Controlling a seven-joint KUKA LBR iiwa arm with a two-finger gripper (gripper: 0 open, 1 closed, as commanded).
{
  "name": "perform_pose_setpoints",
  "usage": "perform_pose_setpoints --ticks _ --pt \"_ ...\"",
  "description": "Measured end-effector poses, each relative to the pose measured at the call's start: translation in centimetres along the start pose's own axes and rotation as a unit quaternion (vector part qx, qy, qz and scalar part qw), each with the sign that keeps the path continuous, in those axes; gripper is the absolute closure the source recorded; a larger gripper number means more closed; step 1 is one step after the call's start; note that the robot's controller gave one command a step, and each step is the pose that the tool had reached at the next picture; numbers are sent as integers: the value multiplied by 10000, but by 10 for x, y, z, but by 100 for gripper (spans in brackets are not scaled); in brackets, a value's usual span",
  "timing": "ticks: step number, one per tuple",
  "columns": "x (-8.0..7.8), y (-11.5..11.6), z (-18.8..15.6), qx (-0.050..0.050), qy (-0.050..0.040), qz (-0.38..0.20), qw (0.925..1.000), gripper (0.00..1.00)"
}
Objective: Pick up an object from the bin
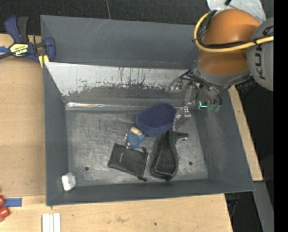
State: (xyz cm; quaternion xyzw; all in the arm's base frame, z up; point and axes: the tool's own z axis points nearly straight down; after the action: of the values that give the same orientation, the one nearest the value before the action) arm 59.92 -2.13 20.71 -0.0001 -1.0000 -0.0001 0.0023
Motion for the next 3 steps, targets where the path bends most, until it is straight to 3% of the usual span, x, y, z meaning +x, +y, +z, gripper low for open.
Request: perform_pose_setpoints --ticks 1,2,3 --pt "-28 19 124 -1 -27 275 9996 0" --pt "-19 2 106 -1 -27 963 9953 0" --pt "-29 -1 106 -7 -37 1343 9909 0"
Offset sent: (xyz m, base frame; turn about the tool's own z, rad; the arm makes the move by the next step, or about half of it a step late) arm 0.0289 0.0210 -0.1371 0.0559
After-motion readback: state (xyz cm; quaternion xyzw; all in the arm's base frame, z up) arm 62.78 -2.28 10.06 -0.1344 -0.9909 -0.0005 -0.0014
